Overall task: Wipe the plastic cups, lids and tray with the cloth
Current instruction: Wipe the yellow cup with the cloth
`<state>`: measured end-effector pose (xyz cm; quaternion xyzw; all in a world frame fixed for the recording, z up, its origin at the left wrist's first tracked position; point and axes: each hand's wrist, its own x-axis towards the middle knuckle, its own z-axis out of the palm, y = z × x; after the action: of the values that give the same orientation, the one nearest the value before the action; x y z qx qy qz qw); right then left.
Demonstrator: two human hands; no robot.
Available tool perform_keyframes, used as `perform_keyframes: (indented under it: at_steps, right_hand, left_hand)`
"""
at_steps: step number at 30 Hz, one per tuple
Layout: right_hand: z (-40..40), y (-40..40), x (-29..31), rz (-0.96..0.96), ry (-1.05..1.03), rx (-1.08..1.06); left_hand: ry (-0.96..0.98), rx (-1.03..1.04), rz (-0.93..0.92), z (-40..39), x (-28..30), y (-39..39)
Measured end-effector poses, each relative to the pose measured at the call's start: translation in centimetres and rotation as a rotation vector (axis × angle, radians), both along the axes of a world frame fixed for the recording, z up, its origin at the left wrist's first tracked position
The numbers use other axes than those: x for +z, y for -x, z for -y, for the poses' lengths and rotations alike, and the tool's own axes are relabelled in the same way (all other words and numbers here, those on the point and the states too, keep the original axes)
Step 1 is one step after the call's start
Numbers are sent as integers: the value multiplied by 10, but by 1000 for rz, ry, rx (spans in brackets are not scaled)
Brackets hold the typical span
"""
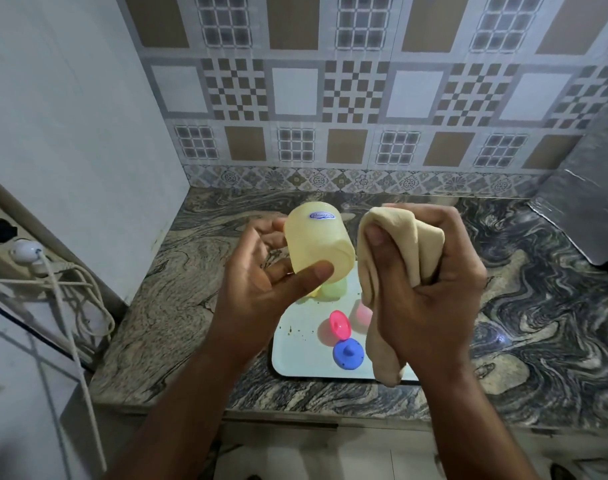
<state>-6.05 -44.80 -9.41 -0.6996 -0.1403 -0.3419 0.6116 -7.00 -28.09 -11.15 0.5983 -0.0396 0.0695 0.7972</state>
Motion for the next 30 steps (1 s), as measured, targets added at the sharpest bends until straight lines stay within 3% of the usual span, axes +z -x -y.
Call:
perform_keyframes:
  at_steps: [10,19,23,30]
  right_hand:
    - [-6,4,-2,5,40,50]
    - [-2,-1,-3,16,-125,152]
    - [-4,-2,-11,-50,-263,195]
    - [-9,-2,-26,-106,-416,73]
  left_hand:
    - [111,-93,-145,0,14,3]
    - [566,-339,-360,12,10,4]
    - [667,-279,-344,20,16,8]
    - [679,-70,-418,51,18,16]
